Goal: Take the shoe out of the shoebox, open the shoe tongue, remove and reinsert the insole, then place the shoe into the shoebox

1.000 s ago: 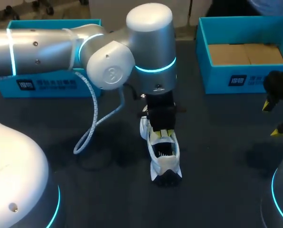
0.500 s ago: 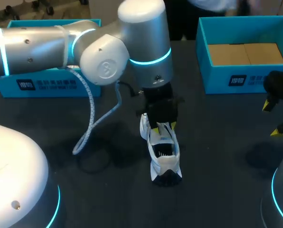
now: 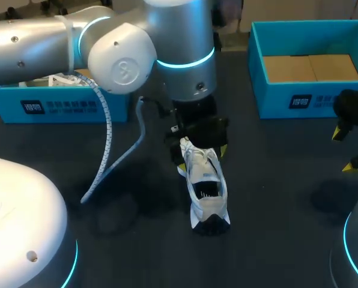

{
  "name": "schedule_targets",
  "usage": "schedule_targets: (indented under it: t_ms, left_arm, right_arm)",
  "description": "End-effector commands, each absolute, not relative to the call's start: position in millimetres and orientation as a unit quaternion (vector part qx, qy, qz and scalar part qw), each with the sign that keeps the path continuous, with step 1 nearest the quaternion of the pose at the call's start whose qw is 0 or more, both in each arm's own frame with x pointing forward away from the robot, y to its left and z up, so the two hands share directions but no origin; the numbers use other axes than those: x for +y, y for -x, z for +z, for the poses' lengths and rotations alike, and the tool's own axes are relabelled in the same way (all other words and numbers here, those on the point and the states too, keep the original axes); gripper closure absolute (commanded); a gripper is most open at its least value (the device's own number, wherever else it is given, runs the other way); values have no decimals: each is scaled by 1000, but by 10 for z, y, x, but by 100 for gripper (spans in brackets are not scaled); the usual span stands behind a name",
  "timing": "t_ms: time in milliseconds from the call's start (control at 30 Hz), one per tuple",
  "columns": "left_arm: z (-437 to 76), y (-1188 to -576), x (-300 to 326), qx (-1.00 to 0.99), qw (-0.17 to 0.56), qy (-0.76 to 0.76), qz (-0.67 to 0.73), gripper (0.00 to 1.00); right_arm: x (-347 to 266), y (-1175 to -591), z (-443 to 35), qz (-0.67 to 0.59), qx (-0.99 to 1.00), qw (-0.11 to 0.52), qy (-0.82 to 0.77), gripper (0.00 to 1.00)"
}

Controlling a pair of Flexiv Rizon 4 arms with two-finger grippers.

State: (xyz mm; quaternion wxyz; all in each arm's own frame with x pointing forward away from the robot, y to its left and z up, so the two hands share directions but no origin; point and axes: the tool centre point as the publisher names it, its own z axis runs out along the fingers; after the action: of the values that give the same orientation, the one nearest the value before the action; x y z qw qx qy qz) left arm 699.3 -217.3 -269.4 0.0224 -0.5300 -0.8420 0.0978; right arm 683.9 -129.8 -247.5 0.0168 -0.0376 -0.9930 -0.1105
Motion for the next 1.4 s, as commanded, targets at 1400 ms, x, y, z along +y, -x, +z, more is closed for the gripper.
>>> schedule_targets:
  t_ms: [1400]
  left_arm:
    - [-3188, -6400, -2300, -996, 59, -49, 48, 0]
  right_arm:
    - [-1293, -6837, -2487, -109, -993, 16, 38, 0]
